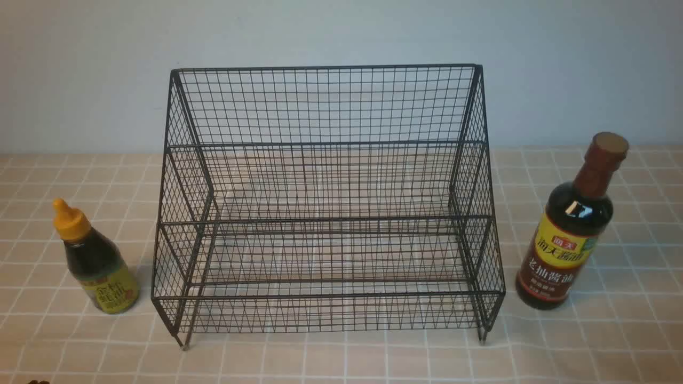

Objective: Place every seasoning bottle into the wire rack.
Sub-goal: Use the right arm to grab the condiment bottle closest to it, then use the right arm to put the condiment bottle back on the shelf, then use the left arm to grab the condiment bottle closest to it

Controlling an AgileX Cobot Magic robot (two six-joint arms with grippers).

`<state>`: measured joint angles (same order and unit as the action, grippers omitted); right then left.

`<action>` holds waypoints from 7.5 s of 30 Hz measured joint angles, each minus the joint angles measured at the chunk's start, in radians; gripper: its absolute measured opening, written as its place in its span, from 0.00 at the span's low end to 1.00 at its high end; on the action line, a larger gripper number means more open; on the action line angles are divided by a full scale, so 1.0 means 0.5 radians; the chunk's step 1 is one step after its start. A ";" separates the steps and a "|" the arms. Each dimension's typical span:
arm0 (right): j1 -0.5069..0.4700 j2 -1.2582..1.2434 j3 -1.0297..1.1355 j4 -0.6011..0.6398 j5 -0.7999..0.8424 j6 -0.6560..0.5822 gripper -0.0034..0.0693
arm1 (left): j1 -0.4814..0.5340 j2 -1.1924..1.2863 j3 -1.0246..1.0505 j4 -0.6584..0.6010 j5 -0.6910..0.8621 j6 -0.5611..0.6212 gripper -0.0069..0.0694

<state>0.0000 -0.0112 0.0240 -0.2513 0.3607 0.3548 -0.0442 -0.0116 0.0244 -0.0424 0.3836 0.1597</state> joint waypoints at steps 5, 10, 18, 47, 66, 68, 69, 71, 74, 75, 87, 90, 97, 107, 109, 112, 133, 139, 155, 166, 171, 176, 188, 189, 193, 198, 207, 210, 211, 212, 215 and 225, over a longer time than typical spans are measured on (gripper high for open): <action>0.000 0.000 0.000 0.000 0.000 0.000 0.03 | 0.000 0.000 0.000 0.000 0.000 0.000 0.08; 0.000 0.000 0.000 0.000 0.000 0.000 0.03 | 0.000 0.000 0.000 0.000 0.000 0.000 0.08; 0.000 0.000 0.000 0.000 0.000 0.000 0.03 | 0.000 0.000 0.000 0.000 0.000 0.000 0.08; 0.000 0.000 0.007 0.016 -1.096 0.057 0.03 | 0.000 0.000 0.000 0.000 0.000 0.000 0.08; 0.000 0.906 -0.658 -0.204 -1.173 0.469 0.10 | 0.000 0.000 0.000 0.000 0.000 0.000 0.08; 0.000 1.057 -0.725 -0.319 -1.192 0.548 0.12 | 0.000 0.000 0.000 0.000 0.000 0.000 0.08; 0.000 1.180 -0.801 -0.429 -1.219 0.629 0.15 | 0.000 0.000 0.000 0.000 0.000 0.000 0.08; 0.000 1.393 -0.905 -0.653 -1.284 0.773 0.21 | 0.000 0.000 0.000 0.000 0.000 0.000 0.08; 0.000 1.642 -1.043 -0.915 -1.384 0.935 0.33 | 0.000 0.000 0.000 0.000 0.000 0.000 0.08; 0.000 1.745 -1.082 -1.002 -1.424 0.964 0.37 | 0.000 0.000 0.000 0.000 0.000 0.000 0.08; 0.000 2.467 -1.341 -1.129 -1.475 0.949 0.82 | 0.000 0.000 0.000 0.000 0.000 0.000 0.08; 0.000 2.618 -1.349 -1.138 -1.475 0.947 0.82 | 0.000 0.000 0.000 0.000 0.000 0.000 0.08; 0.002 2.767 -1.349 -1.327 -1.477 0.987 0.52 | 0.000 0.000 0.000 0.000 0.000 0.000 0.08; 0.001 2.562 -1.398 -1.531 -1.387 1.106 0.41 | 0.000 0.000 0.000 0.000 0.000 0.000 0.08; 0.001 2.446 -1.459 -1.587 -1.368 1.157 0.41 | 0.000 0.000 0.000 0.000 0.000 0.000 0.08; 0.001 2.262 -1.602 -1.715 -1.378 1.272 0.41 | 0.000 0.000 0.000 0.000 0.000 0.000 0.08; 0.325 2.607 -2.485 -2.368 -2.220 2.183 0.41 | 0.000 0.000 0.000 0.000 0.000 0.000 0.08; 0.548 2.884 -2.598 -2.371 -1.918 2.133 0.41 | 0.000 0.000 0.000 0.000 0.000 0.000 0.08; 0.579 3.314 -2.615 -2.943 -1.860 2.518 0.41 | 0.000 0.000 0.000 0.000 0.000 0.000 0.08; 0.579 3.431 -2.628 -3.025 -1.916 2.905 0.46 | 0.000 0.000 0.000 0.000 0.000 -0.002 0.08; 0.579 3.429 -2.638 -3.025 -1.965 2.927 0.61 | 0.000 0.000 0.000 0.000 0.000 -0.002 0.08; 0.579 3.429 -2.640 -3.025 -1.965 2.927 0.62 | 0.000 0.000 0.000 0.000 0.000 -0.002 0.08; 0.615 3.401 -2.653 -3.025 -1.943 2.925 0.62 | 0.000 0.000 0.000 0.000 0.000 -0.002 0.08; 0.637 3.400 -2.653 -3.025 -1.930 2.925 0.62 | 0.000 0.000 0.000 0.000 0.000 -0.002 0.08; 0.716 3.400 -2.653 -3.025 -1.845 2.900 0.62 | 0.000 0.000 0.000 0.000 0.000 -0.002 0.08; 0.793 3.400 -2.653 -3.025 -1.736 2.842 0.62 | 0.000 0.000 0.000 0.000 0.000 -0.002 0.08; 0.806 3.396 -2.653 -3.025 -1.696 2.831 0.62 | 0.000 0.000 0.000 0.000 0.000 -0.002 0.08; 0.806 3.361 -2.653 -3.025 -1.688 2.831 0.63 | 0.000 0.000 0.000 0.000 0.000 -0.002 0.08; 0.806 3.354 -2.653 -3.025 -1.689 2.831 0.63 | 0.000 0.000 0.000 0.000 0.000 -0.002 0.08; 0.806 3.309 -2.653 -3.025 -1.681 2.829 0.63 | 0.000 0.000 0.000 0.000 0.000 -0.002 0.08; 0.806 3.228 -2.653 -3.025 -1.668 2.829 0.63 | 0.000 0.000 0.000 0.000 0.000 -0.002 0.08; 0.806 2.826 -2.653 -3.025 -1.611 2.723 0.59 | 0.000 0.000 0.000 0.000 0.000 -0.002 0.08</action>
<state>0.4028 1.4016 -1.3023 -1.7640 -0.4447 1.7165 -0.0442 -0.0116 0.0244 -0.0424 0.3836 0.1587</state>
